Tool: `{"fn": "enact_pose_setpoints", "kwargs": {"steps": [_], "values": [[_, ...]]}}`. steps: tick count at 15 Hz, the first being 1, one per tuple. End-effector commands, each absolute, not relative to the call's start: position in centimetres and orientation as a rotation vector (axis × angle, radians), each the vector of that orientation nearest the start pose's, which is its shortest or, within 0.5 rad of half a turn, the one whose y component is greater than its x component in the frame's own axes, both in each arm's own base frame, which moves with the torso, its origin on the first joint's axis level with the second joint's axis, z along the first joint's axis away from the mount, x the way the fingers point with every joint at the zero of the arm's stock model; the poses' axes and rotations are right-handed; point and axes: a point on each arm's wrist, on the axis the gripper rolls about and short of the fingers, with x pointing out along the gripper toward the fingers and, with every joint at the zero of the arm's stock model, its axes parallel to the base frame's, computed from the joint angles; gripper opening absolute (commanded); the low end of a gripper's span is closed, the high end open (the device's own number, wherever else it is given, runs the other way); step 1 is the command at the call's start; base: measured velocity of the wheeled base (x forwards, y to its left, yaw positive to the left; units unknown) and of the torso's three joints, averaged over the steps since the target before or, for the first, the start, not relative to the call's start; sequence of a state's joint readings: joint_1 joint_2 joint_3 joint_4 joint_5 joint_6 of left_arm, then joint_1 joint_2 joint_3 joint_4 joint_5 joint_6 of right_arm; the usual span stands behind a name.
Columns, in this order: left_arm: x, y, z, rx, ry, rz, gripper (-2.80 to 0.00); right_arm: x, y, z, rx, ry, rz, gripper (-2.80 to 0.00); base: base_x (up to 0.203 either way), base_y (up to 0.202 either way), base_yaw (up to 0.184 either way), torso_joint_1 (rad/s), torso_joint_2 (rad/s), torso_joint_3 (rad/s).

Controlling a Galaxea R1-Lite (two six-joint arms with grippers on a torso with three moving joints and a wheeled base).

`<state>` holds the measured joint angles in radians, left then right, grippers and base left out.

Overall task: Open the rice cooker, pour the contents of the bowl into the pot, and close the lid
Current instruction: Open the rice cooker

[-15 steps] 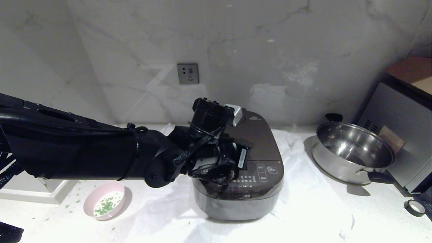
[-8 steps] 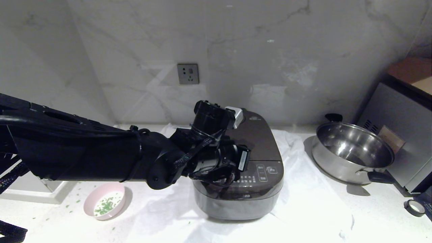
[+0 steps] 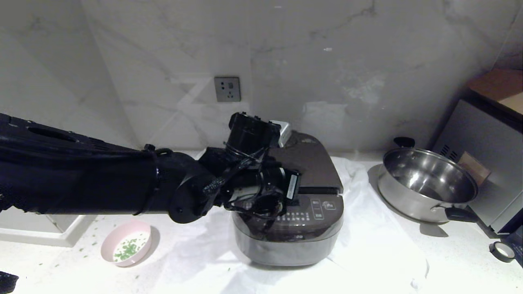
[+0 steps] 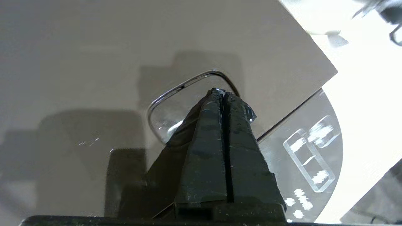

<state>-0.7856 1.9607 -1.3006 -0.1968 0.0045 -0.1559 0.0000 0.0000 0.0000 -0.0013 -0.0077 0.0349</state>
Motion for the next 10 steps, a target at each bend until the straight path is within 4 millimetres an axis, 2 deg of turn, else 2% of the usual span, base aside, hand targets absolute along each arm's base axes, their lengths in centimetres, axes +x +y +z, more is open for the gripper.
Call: {"fn": "enact_pose_setpoints", "kwargs": {"steps": [1, 10], "values": [[27.6, -26.4, 20.3, 0.006, 0.446, -0.713, -2.80, -2.3, 0.0, 7.5, 0.035, 0.000, -0.008, -2.80, 0.000, 0.000, 0.000, 0.000, 0.00, 0.000], [30.0, -22.2, 23.4, -0.111, 0.374, -0.591, -2.80, -2.3, 0.0, 7.5, 0.035, 0.000, -0.008, -2.80, 0.000, 0.000, 0.000, 0.000, 0.00, 0.000]]}}
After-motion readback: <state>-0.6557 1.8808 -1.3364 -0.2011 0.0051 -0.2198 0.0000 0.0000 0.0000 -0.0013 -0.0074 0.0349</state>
